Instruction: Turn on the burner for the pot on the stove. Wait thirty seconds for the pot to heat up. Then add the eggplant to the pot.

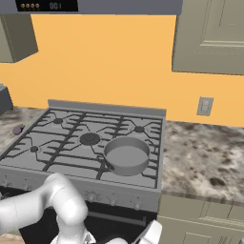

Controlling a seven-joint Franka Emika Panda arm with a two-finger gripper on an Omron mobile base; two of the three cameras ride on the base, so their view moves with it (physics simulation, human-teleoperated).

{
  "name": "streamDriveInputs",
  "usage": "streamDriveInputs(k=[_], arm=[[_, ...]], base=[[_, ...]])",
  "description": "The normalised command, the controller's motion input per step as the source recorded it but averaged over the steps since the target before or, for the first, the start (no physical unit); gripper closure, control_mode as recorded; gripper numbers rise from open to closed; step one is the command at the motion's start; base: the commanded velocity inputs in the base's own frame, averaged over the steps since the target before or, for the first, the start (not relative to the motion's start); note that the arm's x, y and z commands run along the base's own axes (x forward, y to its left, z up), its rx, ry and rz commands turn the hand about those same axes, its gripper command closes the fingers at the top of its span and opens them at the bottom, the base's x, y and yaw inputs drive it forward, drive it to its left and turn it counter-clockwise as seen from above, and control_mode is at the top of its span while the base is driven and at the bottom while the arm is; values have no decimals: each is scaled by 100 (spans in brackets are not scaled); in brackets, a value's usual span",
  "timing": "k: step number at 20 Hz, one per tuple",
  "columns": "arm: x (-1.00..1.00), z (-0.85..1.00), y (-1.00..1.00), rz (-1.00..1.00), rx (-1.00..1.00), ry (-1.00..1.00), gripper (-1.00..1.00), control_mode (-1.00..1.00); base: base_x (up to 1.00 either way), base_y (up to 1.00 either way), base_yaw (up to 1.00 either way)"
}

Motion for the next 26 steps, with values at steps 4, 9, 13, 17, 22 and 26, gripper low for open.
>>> streamDriveInputs(k=[4, 9, 13, 17, 22, 26], arm=[[0, 0, 0, 0, 0, 0, 100, -100], [0, 0, 0, 0, 0, 0, 100, -100], [0, 0, 0, 0, 0, 0, 100, -100], [0, 0, 0, 0, 0, 0, 100, -100], [0, 0, 0, 0, 0, 0, 100, -100], [0, 0, 0, 0, 0, 0, 100, -100]], base=[[0, 0, 0], [0, 0, 0], [0, 0, 0], [0, 0, 0], [0, 0, 0], [0, 0, 0]])
